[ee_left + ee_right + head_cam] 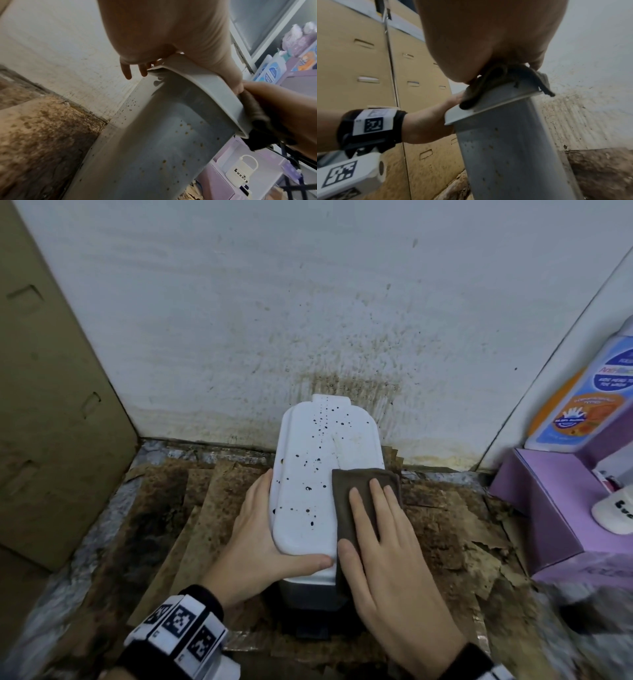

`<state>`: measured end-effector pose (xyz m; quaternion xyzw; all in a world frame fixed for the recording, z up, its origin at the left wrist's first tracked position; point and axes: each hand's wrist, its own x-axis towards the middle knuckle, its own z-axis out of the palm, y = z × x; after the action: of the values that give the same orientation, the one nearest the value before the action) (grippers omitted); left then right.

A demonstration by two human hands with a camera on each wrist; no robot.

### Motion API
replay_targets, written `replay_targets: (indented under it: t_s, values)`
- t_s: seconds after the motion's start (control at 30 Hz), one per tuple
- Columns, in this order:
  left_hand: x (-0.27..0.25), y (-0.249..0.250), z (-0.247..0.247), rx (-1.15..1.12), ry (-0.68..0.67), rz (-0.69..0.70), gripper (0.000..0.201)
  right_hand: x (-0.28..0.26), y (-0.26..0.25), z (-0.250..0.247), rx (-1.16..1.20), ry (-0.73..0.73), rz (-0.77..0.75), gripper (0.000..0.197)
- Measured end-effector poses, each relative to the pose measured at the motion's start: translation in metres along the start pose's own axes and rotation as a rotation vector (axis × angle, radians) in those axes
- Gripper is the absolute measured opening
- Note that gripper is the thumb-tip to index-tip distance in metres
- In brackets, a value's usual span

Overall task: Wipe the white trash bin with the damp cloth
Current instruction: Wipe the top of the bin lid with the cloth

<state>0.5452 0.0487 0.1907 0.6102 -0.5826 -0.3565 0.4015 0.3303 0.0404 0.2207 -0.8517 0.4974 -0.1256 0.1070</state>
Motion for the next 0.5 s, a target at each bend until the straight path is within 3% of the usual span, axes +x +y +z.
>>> replay_targets:
  t_s: [0.13, 0.3, 0.5]
  values:
    - [0.001, -0.002, 0.002, -0.033, -0.011, -0.003, 0.137, 0.015, 0.009, -0.004, -0.037, -0.010, -0.047, 0.065]
    - [0.000, -0.005, 0.002, -0.035, -0.017, -0.018, 0.141, 0.058, 0.027, -0.017, 0.047, -0.124, -0.113, 0.068]
    - [0.000, -0.004, 0.000, -0.050, -0.027, -0.021, 0.140, 0.124, 0.050, -0.028, -0.033, -0.260, -0.141, 0.066]
